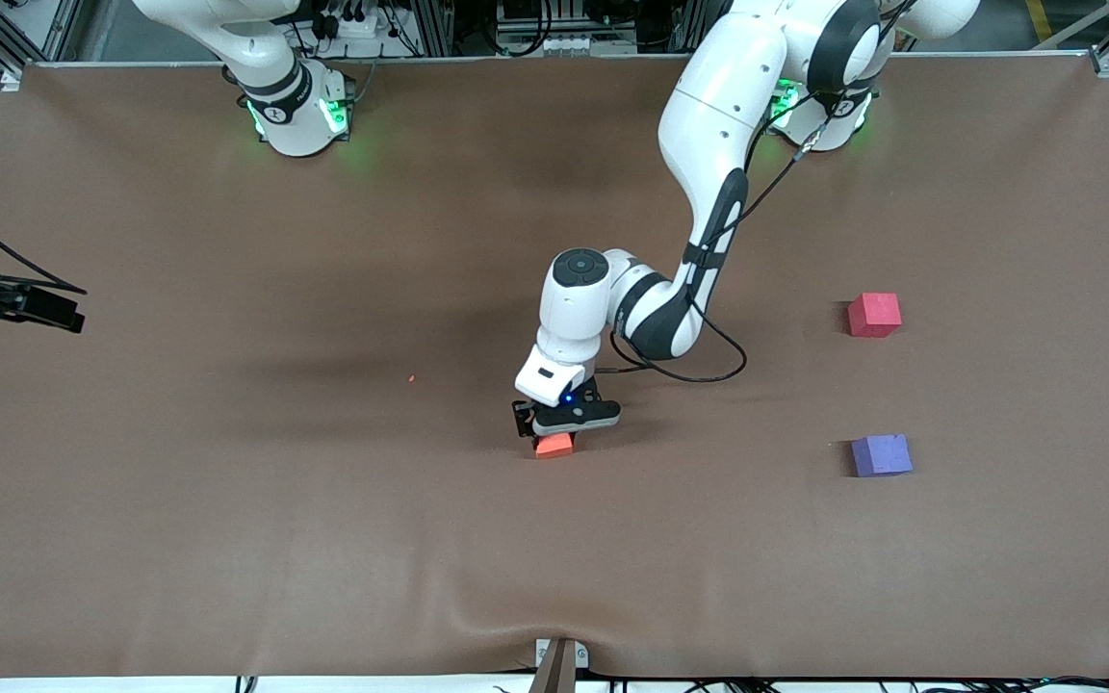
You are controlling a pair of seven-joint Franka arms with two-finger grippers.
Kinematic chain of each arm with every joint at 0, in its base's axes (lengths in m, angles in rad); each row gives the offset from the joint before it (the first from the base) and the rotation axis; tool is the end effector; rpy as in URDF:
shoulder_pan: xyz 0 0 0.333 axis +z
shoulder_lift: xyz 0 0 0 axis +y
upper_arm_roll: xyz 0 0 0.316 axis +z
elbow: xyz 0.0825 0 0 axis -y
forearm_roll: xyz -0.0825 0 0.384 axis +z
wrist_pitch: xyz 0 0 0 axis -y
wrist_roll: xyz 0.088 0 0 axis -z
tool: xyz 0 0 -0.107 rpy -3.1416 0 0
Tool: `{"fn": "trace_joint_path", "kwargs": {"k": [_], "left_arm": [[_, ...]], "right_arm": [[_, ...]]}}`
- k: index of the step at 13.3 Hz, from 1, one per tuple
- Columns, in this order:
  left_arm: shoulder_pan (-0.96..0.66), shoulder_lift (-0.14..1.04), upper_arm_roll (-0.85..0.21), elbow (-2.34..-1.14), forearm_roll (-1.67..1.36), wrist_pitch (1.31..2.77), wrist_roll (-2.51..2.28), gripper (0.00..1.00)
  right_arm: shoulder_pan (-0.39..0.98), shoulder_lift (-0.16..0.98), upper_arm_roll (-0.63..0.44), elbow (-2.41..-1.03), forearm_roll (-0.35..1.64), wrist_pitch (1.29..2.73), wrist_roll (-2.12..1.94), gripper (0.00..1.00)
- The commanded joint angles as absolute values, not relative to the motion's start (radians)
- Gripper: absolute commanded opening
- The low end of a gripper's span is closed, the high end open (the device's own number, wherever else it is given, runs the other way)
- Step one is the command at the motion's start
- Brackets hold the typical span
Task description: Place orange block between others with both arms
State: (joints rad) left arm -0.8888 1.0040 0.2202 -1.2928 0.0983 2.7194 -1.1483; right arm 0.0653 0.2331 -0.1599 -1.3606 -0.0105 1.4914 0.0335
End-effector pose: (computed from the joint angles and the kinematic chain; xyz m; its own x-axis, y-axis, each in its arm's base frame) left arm 0.5756 -0.5247 0.1887 0.8735 0.2847 0.3950 0.1941 -0.9476 0.2537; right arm 0.6132 -0.0476 0.5813 0.9870 -0.1275 -0.0975 -0.1230 -0.9911 0.0506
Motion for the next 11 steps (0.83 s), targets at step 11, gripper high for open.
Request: {"fn": "trace_joint_path", "kwargs": {"k": [11], "left_arm": [[-0.802, 0.868, 0.229, -1.325, 0.094, 2.525, -1.157, 0.0]], "right_arm": [[0.035, 0.224, -0.158, -1.362, 0.021, 1.488, -0.003, 1.0]]}}
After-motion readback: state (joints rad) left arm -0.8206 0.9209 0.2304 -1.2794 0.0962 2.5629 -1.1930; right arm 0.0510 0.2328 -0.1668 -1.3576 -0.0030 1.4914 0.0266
